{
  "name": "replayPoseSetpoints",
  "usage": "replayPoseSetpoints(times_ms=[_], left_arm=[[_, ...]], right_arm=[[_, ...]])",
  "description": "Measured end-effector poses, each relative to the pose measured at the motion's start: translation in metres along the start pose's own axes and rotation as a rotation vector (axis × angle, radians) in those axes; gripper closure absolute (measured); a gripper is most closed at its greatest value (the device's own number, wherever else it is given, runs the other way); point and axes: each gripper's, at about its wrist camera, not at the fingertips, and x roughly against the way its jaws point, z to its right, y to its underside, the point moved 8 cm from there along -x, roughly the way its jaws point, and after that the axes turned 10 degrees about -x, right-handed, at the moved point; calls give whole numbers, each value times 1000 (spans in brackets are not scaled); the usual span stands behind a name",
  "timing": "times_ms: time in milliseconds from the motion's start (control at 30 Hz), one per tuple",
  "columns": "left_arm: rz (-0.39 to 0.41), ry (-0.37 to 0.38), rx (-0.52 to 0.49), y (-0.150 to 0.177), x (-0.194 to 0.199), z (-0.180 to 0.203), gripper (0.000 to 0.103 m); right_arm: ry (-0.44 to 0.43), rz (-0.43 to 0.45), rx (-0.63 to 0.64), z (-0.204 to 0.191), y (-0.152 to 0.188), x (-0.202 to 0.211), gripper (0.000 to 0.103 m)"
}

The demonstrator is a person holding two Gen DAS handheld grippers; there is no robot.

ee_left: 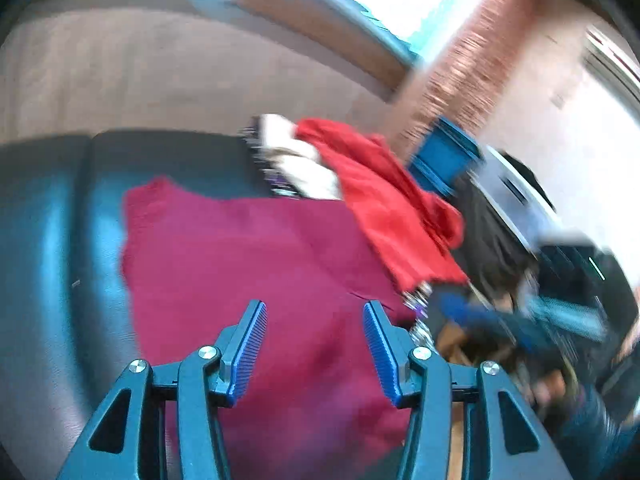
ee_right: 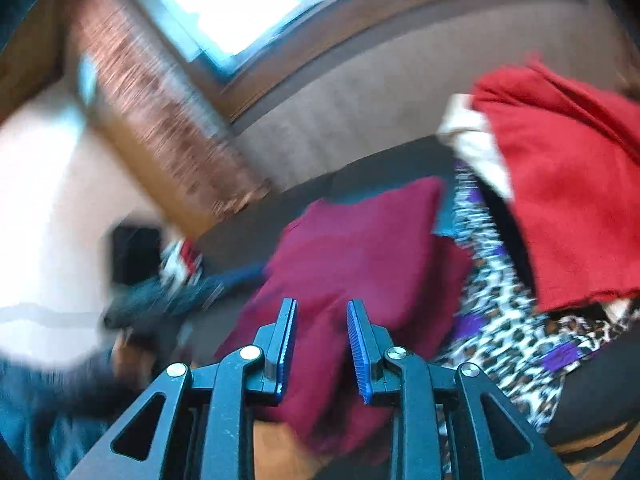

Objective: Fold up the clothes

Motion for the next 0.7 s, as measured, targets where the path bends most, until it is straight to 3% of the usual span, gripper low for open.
replayPoseSetpoints(times_ms=[33,100,200,267,367,433,533,633,700], left_arm=[[17,1,33,-4,4,-7,52],[5,-20,-6,3,-2,-4,52],[-13,-50,-64,14,-10,0,52],[-25,-70,-103,22,-15,3,52],[-43,-101,-161,33,-23,7,52],[-56,-120,-196,39,-28,9,51],[-72,-125,-164,33,-23,10,51],[-42,-132,-113,26,-5,5,51],[-2,-139,-74,28,10,0,50]], right_arm=[[-8,-30,45,-13,8,-5,75],[12,-92,148,-36,26,-24,75],[244,-161,259,-15,47,-58,76],[377,-196,318,-1,59,-75,83],[316,-132,245,34,78,-59,86],[314,-130,213,36,79,-54,87],[321,-149,191,32,74,-52,86],[289,-136,102,23,51,-38,85],[258,-21,50,13,18,-22,83]])
